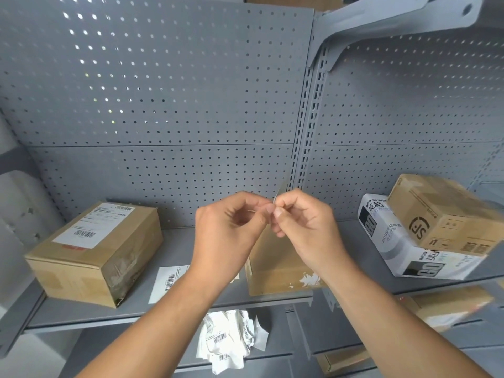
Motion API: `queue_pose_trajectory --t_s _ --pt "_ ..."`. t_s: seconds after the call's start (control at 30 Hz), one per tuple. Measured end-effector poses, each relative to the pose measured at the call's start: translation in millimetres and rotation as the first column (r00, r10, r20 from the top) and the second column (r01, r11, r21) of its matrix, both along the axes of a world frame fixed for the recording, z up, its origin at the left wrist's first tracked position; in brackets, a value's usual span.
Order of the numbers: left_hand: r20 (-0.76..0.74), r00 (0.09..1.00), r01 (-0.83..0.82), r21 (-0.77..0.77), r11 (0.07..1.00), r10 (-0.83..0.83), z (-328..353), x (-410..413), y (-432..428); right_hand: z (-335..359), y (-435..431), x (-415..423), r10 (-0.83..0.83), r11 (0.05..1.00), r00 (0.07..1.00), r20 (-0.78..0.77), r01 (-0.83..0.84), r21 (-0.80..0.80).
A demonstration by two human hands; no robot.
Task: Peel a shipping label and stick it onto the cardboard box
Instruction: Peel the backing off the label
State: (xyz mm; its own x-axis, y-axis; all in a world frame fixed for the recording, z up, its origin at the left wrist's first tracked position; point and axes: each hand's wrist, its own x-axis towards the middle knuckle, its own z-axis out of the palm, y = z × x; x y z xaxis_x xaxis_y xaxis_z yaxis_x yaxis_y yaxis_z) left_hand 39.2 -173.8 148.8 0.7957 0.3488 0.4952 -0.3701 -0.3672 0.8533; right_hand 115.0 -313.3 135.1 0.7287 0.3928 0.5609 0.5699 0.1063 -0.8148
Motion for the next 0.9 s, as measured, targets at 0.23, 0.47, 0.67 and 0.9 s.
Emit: queue_pose_trajectory --t_s 0.23,0.47,0.67,0.9 --pt "0.002 0.997 -0.076 0.035 0.996 0.076 -6 1 1 -2 2 1 -0.034 0.999 0.999 -0.016 0.034 -0.004" --pt "-0.047 0.990 -0.133 -0.023 0.991 0.132 -10 4 7 -6 0 7 -0.063 0.998 0.996 -0.067 0.063 -0.007" --pt "-0.079 0.984 -0.161 -0.023 0.987 0.159 -14 4 11 -12 0 13 -0.096 0.995 0.990 -0.107 0.097 0.009" --pt "-0.099 0.979 -0.183 -0.040 0.982 0.178 -20 5 16 -17 -5 18 -0.151 0.988 0.980 -0.132 0.152 0.002"
